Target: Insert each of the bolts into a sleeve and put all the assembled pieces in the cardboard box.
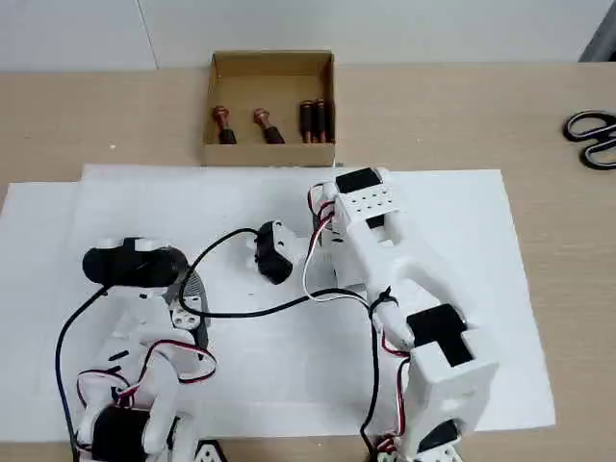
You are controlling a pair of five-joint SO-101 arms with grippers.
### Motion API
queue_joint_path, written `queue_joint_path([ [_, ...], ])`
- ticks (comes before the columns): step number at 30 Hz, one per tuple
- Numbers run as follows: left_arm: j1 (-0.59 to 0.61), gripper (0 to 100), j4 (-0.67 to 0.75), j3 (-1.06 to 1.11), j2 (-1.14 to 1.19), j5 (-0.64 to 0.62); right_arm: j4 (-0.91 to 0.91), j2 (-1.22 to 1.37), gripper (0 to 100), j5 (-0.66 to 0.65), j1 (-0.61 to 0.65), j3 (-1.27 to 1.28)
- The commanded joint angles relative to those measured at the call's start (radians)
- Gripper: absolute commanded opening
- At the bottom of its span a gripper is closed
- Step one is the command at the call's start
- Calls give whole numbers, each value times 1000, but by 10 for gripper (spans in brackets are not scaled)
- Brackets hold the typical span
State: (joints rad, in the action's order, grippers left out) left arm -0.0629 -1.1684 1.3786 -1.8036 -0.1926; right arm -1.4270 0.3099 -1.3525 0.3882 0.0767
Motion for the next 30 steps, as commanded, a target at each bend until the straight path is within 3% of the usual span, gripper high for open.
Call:
queue_joint_path([
  [1,2,7,3,-35,-9,-2,19,8,181,-3,-1,3],
  [7,2,7,5,-35,-9,-2,10,8,40,14,-10,3],
  [20,3,7,5,-4,-9,-2,8,62,36,40,-15,-8],
  [30,5,7,6,-8,-9,-8,-36,-59,11,249,-18,-155],
])
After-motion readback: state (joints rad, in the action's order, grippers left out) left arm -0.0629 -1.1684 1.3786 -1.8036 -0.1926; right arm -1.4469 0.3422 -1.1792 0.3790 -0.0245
